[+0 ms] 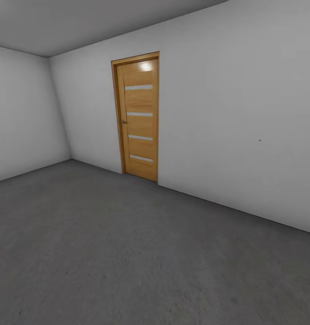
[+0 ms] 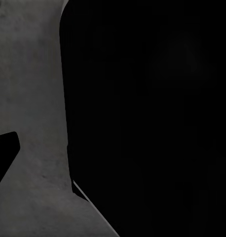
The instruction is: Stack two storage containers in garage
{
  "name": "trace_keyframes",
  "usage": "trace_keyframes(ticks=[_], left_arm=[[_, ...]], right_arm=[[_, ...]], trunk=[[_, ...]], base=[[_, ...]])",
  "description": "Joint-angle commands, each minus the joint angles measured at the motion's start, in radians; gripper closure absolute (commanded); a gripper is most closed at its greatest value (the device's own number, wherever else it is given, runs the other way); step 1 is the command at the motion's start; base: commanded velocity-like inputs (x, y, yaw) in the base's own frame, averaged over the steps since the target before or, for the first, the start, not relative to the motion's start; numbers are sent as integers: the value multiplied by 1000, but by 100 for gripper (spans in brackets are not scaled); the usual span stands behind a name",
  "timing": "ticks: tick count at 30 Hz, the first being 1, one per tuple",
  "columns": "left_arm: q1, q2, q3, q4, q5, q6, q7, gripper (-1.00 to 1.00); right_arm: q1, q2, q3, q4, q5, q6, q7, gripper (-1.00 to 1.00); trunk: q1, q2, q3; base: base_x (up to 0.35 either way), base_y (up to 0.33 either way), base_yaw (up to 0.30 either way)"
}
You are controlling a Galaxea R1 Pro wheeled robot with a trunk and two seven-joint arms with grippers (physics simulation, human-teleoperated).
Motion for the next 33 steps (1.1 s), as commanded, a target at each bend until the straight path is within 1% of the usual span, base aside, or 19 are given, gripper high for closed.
trace_keyframes(ticks=[1, 33], left_arm=[[0, 0, 0, 0, 1, 0, 0, -100], [0, 0, 0, 0, 1, 0, 0, -100]], right_arm=[[0, 0, 3, 0, 1, 0, 1, -100], [0, 0, 3, 0, 1, 0, 1, -100]], trunk=[[0, 0, -1], [0, 0, -1]], base=[[0, 0, 0], [0, 0, 0]])
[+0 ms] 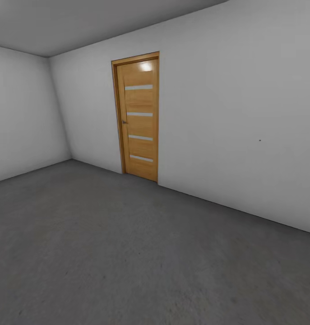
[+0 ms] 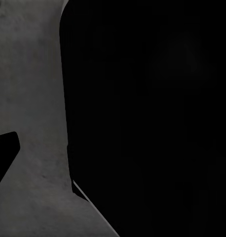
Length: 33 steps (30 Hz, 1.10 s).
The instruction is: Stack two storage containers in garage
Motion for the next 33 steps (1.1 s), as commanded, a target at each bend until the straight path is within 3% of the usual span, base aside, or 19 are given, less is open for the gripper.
trace_keyframes(ticks=[1, 33], left_arm=[[0, 0, 0, 0, 1, 0, 0, -100], [0, 0, 0, 0, 1, 0, 0, -100]], right_arm=[[0, 0, 3, 0, 1, 0, 1, -100], [0, 0, 3, 0, 1, 0, 1, -100]], trunk=[[0, 0, -1], [0, 0, -1]], base=[[0, 0, 0], [0, 0, 0]])
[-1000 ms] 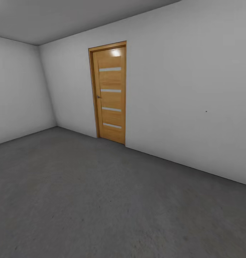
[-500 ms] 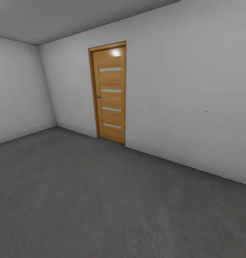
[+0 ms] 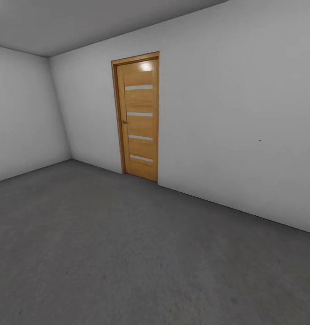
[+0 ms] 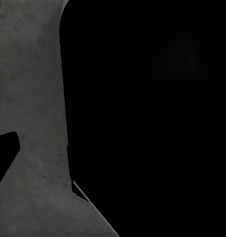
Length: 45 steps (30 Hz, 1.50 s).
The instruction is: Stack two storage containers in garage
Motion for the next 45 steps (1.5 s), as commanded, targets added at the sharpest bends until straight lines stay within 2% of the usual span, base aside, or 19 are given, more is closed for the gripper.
trace_keyframes(ticks=[1, 45], left_arm=[[0, 0, 0, 0, 1, 0, 0, -100], [0, 0, 0, 0, 1, 0, 0, -100]], right_arm=[[0, 0, 3, 0, 1, 0, 1, -100], [0, 0, 3, 0, 1, 0, 1, -100]], trunk=[[0, 0, -1], [0, 0, -1]], base=[[0, 0, 0], [0, 0, 0]])
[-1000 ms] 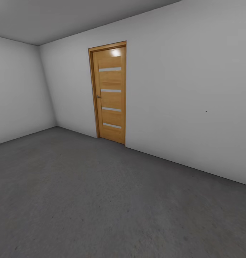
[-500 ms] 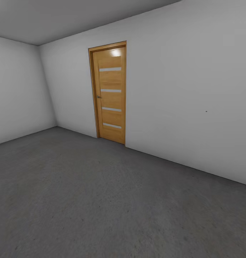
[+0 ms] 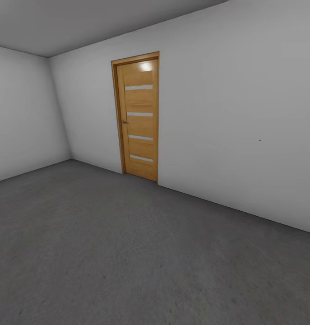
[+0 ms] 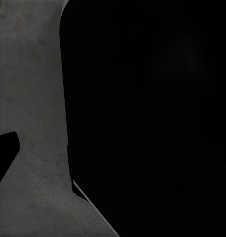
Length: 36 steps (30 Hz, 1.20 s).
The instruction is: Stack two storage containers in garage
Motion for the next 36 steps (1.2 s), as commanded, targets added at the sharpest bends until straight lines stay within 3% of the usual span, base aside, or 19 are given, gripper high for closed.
trace_keyframes(ticks=[1, 36], left_arm=[[0, 0, 0, 0, 1, 0, 0, -100], [0, 0, 0, 0, 1, 0, 0, -100]], right_arm=[[0, 0, 3, 0, 1, 0, 1, -100], [0, 0, 3, 0, 1, 0, 1, -100]], trunk=[[0, 0, -1], [0, 0, -1]], base=[[0, 0, 0], [0, 0, 0]])
